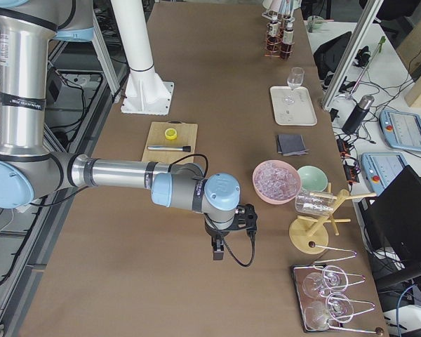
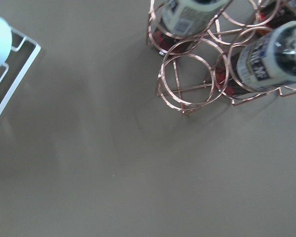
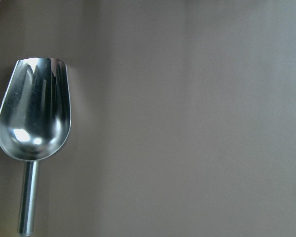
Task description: Take tea from basket to plate
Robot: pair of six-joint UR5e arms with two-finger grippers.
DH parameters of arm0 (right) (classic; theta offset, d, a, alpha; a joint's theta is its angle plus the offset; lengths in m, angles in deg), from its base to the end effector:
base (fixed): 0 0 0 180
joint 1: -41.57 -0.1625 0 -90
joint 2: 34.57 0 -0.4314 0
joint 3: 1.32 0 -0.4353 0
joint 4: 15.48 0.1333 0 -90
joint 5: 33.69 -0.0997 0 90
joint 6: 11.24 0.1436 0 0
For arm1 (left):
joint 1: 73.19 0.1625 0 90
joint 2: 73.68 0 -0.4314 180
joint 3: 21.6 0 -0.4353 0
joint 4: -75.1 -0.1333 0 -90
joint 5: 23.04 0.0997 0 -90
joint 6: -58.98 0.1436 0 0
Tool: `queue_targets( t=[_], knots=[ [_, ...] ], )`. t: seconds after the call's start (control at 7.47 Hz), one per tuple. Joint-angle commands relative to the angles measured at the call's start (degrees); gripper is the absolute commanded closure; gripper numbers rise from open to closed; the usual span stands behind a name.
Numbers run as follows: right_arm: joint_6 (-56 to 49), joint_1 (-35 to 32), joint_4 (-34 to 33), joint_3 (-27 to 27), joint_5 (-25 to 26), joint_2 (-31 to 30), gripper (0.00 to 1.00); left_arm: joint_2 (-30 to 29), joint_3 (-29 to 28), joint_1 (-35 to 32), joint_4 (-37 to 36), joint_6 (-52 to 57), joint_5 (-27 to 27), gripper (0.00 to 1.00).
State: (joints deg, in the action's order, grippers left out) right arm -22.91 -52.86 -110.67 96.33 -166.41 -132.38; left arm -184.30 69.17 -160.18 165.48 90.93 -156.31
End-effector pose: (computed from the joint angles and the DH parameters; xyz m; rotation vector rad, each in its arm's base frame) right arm 0.0718 -0.4619 0.7055 0.0162 -0.7504 -0.0856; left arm 0.0013 -0.6895 0.4676 0.5486 0.6461 0.7175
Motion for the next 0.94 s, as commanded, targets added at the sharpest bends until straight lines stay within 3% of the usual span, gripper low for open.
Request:
queue_targets(
  t=[0.0,0.54,0.8],
  knots=[
    [0.0,-0.1,-0.1,0.0,0.0,-0.1,0.01,-10.1,-7.5,0.4,0.1,11.0,2.6,0.02],
    [0.1,-0.1,0.0,-0.1,0.0,-0.1,0.01,-19.4,-15.2,4.3,0.3,24.4,2.4,0.02],
    [0.2,-0.1,-0.1,0.0,0.0,-0.1,0.01,-19.1,-16.3,5.3,0.6,26.0,2.3,0.02]
  ],
)
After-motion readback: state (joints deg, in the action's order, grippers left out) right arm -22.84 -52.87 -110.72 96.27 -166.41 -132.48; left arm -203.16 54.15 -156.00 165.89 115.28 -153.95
